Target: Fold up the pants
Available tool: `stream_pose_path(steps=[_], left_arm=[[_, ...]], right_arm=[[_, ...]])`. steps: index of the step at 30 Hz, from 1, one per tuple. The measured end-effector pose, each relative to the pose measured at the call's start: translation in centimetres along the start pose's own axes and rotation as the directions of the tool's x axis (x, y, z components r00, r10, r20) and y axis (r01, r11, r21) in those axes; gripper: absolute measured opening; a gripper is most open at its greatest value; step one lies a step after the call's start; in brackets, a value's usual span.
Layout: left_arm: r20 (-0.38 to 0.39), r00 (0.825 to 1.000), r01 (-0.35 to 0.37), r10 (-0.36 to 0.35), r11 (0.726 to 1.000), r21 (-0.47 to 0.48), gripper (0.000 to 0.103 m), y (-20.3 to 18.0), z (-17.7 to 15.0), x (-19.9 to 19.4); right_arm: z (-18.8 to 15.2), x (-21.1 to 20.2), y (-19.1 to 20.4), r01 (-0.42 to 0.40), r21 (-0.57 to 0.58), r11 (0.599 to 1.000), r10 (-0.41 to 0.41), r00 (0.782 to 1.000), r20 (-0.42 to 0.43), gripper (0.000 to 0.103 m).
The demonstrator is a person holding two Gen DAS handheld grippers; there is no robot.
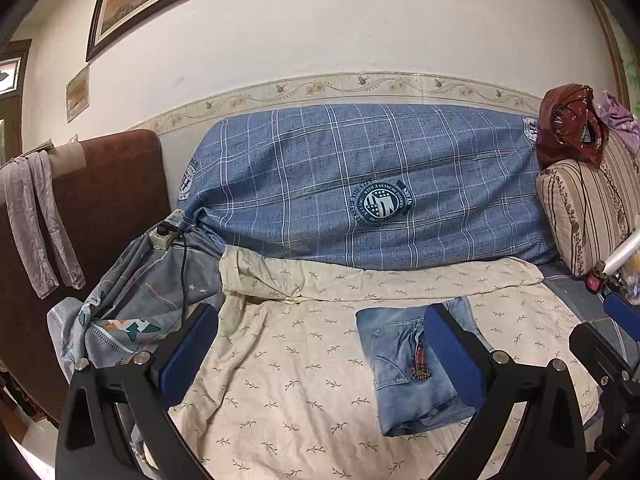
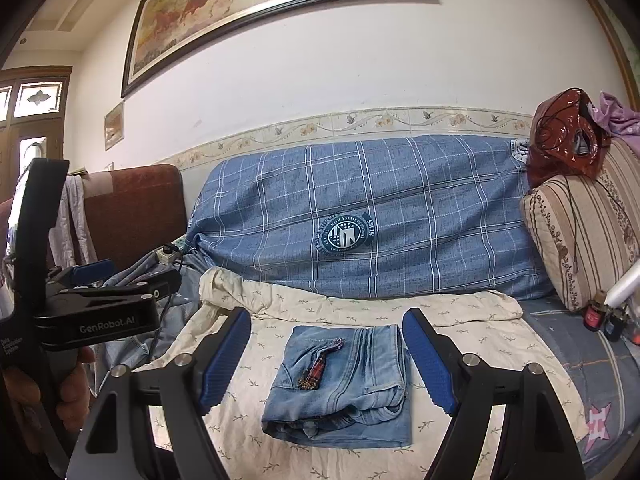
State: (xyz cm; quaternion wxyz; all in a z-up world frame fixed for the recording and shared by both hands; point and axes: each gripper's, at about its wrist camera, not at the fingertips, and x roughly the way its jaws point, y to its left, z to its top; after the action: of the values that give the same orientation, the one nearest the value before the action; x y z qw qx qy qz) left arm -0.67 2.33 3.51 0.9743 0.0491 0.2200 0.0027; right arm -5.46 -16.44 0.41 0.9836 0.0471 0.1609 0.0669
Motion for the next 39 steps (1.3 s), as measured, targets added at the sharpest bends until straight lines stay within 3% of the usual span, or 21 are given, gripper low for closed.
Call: stream_pose_path(steps=[39], left_arm=[[-0.022, 1.000, 0.007, -0.007, 1.000, -0.020, 0.103, 0.0, -0.1, -0.4]], right_arm=[[-0.4, -0.4, -0.9, -0.004, 0.032, 0.999, 0.004, 1.000, 0.007, 0.081]])
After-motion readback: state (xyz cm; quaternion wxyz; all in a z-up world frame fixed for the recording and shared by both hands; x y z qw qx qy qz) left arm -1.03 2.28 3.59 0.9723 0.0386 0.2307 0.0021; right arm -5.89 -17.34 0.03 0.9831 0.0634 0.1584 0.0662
